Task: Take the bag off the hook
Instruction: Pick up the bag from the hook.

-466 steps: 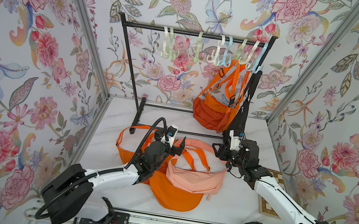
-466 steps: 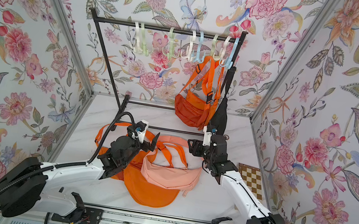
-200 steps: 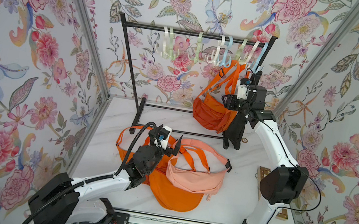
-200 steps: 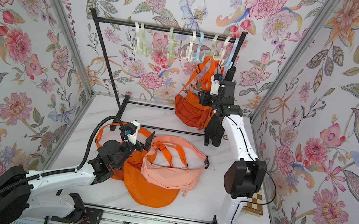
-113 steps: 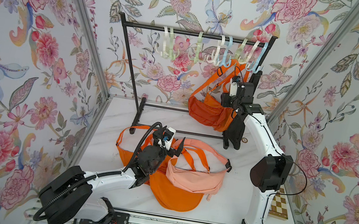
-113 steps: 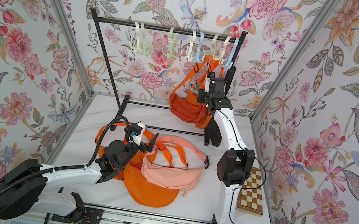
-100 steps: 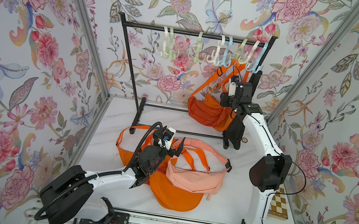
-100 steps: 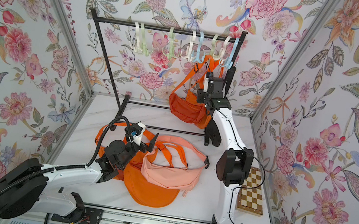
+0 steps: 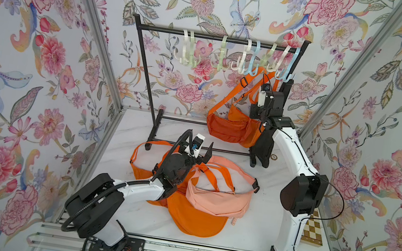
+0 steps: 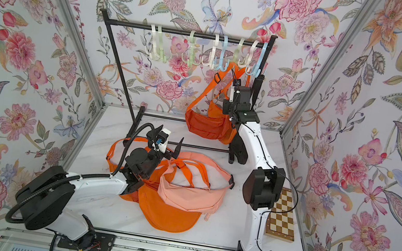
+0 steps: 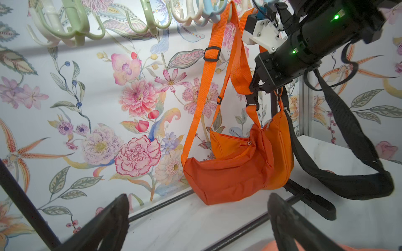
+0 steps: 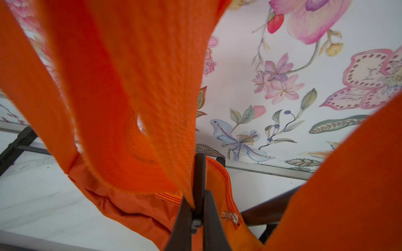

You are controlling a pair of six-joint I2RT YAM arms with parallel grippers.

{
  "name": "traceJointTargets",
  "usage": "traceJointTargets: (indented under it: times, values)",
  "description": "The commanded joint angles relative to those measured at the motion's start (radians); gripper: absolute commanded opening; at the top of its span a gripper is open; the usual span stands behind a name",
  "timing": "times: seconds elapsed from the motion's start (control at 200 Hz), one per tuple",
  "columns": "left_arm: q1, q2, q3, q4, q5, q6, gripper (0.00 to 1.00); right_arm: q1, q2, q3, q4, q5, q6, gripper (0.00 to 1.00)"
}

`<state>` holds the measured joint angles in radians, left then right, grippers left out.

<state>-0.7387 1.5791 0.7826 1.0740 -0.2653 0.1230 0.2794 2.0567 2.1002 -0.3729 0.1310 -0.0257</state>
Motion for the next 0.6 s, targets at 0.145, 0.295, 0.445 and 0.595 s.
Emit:
traceJointTargets:
  times: [0.145,0.295,0.445,0.595]
  values:
    - [0.061,0.312,0.450,-0.074,0.000,0.240,0.99,-0.003,-0.168,-0.128,0.109,-0.093,0.037,0.00]
    - [0.095,0.509,0.781,-0.197,-0.008,0.278,0.99,-0.009,-0.216,-0.169,0.140,-0.135,0.061,0.00]
    - [0.113,0.714,1.128,-0.357,-0.042,0.302,0.95,-0.008,-0.245,-0.184,0.155,-0.176,0.082,0.00]
    - [0.132,0.858,1.379,-0.494,0.045,0.255,0.89,-0.005,-0.304,-0.274,0.209,-0.209,0.108,0.00]
